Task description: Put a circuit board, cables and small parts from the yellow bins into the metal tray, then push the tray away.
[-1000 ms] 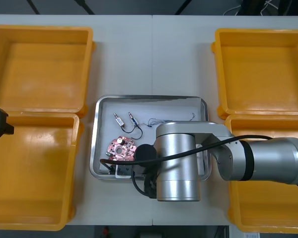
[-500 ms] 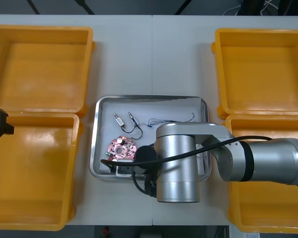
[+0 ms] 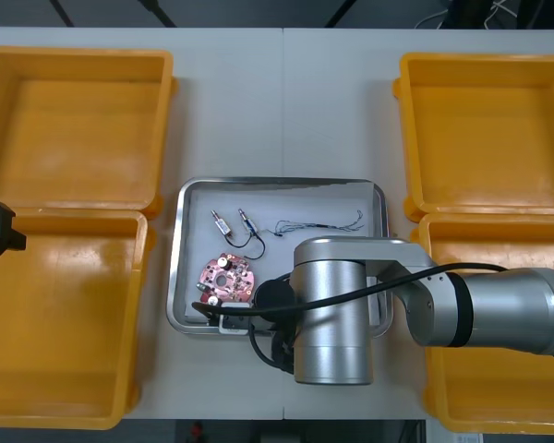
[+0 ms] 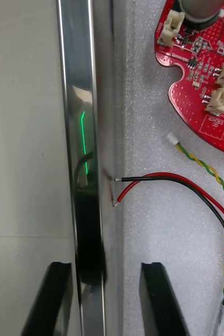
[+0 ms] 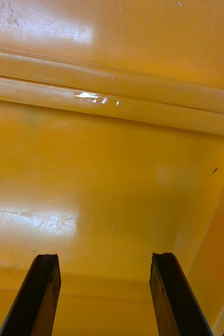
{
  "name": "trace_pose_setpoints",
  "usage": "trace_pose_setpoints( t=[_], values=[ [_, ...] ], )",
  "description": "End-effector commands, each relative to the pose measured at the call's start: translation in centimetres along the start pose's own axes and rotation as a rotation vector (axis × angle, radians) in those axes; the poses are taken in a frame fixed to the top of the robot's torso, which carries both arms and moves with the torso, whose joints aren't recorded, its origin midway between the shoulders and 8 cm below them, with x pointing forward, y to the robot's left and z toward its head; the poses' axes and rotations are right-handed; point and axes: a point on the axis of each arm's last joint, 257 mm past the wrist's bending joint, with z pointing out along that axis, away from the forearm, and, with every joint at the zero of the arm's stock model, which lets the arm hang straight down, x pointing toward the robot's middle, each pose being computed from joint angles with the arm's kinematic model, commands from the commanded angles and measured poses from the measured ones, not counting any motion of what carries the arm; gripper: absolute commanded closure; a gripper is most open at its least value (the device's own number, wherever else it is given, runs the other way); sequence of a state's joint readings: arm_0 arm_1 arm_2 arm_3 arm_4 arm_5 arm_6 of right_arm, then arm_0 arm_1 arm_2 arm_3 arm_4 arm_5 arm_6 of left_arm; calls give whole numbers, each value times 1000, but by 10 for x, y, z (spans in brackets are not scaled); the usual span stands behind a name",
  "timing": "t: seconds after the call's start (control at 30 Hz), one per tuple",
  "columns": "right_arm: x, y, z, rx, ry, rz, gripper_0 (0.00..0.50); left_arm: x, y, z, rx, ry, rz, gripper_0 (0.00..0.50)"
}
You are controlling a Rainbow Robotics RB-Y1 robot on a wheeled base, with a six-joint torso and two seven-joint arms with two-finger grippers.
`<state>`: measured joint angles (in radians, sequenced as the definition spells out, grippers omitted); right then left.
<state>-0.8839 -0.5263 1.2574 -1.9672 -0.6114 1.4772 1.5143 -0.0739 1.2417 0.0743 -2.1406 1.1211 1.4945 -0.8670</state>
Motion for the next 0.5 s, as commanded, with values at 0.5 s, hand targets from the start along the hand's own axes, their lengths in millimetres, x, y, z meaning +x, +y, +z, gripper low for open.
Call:
trace_pose_setpoints(
  t=[0.5],
  values=[
    [-4, -44, -13, 132, -13, -7, 500, -11, 10, -13, -39, -38, 76, 0]
  ],
)
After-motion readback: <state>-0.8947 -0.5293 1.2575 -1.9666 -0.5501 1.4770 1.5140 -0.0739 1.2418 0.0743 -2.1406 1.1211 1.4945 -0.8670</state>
